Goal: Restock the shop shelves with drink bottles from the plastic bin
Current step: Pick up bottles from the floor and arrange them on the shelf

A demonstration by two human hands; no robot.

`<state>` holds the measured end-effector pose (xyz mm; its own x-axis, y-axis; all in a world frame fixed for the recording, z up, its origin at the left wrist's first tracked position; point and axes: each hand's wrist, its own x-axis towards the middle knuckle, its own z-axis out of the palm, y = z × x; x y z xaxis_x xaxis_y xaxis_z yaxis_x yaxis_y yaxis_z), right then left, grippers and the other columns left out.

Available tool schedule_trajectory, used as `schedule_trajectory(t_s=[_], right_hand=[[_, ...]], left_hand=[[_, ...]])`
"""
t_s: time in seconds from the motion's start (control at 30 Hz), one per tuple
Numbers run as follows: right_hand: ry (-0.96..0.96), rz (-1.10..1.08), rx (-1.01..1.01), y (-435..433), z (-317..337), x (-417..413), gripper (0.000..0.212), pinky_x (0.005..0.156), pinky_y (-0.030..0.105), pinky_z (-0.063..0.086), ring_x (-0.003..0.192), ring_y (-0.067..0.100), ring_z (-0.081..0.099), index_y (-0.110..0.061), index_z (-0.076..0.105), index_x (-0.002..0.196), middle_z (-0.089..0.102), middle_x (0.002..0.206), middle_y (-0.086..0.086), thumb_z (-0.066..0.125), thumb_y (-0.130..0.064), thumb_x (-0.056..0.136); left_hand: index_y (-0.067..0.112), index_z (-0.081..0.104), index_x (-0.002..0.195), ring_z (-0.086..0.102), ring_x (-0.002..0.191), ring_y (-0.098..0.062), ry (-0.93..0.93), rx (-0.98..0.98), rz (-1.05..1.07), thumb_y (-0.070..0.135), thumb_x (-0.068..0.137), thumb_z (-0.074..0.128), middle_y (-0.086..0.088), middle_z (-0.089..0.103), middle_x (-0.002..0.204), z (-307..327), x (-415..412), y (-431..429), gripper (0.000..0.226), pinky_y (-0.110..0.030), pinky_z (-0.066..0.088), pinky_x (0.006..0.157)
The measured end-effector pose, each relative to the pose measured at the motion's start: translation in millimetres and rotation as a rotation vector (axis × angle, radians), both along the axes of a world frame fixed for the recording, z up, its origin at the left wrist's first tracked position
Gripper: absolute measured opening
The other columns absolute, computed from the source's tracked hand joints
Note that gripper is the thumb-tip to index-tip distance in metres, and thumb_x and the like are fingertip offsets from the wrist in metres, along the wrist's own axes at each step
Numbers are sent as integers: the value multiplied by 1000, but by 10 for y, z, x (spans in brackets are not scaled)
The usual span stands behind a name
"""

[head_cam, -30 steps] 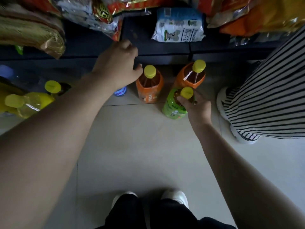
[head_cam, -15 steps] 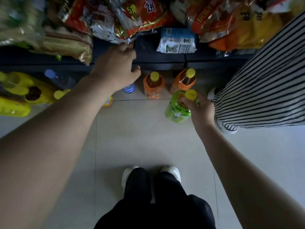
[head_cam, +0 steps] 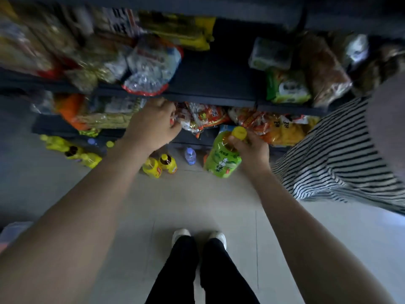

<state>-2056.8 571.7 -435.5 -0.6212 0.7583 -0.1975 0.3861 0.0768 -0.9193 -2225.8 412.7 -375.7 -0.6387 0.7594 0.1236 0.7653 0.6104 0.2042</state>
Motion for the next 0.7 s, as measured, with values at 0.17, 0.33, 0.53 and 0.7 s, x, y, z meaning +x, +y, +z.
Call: schedule_trajectory(t_s=[0.17, 0.33, 0.53, 0.7], right_hand=[[179, 54, 16, -207, 1382, -191, 13, 77, 25, 52, 82, 9, 66, -24, 65, 92, 69, 87, -4, 72, -27, 82], [355, 26, 107, -483, 2454, -345, 4, 67, 19, 51, 70, 4, 64, -22, 66, 87, 69, 77, -8, 66, -27, 87], [452, -27, 171, -930, 3297, -582, 10, 79, 39, 54, 80, 18, 65, -25, 66, 81, 69, 79, 0, 65, -33, 88], [531, -62, 185, -1259, 3773, -829, 14, 80, 42, 57, 87, 25, 69, -25, 67, 83, 72, 86, 4, 63, -37, 88]], left_hand=[[3, 54, 118, 47, 115, -33, 30, 27, 63, 30, 87, 53, -15, 51, 122, 1224, -4, -353, 41, -43, 45, 88], [4, 57, 117, 48, 115, -33, 82, 101, 47, 36, 85, 47, -13, 52, 122, 2174, -148, -676, 46, -41, 45, 92], [14, 51, 125, 43, 121, -20, 76, 128, 22, 36, 94, 45, -2, 48, 128, 2832, -323, -1132, 39, -36, 42, 93], [17, 49, 126, 43, 121, -18, 89, 125, 5, 40, 94, 42, 1, 45, 132, 3193, -605, -1455, 40, -35, 44, 90]])
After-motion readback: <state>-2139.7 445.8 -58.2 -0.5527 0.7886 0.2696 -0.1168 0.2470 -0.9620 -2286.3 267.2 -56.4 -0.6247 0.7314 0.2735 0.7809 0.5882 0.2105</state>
